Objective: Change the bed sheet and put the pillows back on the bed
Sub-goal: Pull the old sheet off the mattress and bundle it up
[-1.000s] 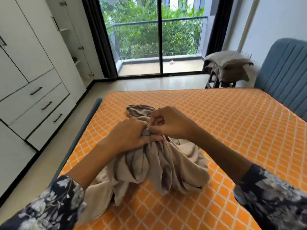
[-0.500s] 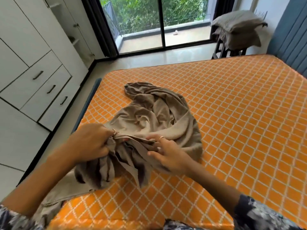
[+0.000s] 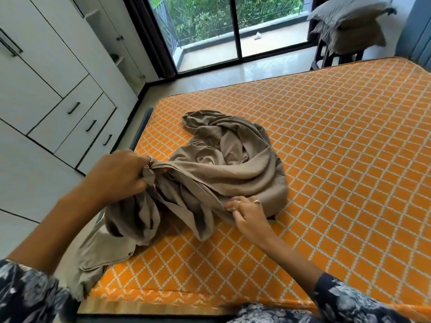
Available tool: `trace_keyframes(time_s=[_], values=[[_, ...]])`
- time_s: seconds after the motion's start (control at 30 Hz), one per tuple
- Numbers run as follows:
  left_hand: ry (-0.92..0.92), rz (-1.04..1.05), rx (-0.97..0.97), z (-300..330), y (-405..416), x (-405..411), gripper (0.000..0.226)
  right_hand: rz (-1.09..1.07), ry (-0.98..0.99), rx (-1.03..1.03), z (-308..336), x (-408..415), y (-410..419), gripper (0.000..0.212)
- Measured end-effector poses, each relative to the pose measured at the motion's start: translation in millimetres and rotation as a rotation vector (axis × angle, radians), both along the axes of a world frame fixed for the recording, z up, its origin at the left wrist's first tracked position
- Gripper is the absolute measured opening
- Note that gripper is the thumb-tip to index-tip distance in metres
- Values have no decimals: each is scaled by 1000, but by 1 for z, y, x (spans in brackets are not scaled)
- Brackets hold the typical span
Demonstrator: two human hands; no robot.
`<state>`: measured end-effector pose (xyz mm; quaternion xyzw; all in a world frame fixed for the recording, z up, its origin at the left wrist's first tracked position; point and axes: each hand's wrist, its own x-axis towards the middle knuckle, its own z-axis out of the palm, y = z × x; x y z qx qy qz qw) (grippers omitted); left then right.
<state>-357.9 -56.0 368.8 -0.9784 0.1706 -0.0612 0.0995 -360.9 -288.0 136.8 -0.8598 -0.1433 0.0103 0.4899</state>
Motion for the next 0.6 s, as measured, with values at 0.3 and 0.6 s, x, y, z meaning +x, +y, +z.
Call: trace_keyframes(time_s=[0.3, 0.6], values=[[28, -19, 6, 11, -13, 4, 48, -134, 309, 116, -5, 19, 20, 53], [-4, 5, 17, 26, -3, -1, 43, -498, 91, -150, 6, 87, 14, 35]])
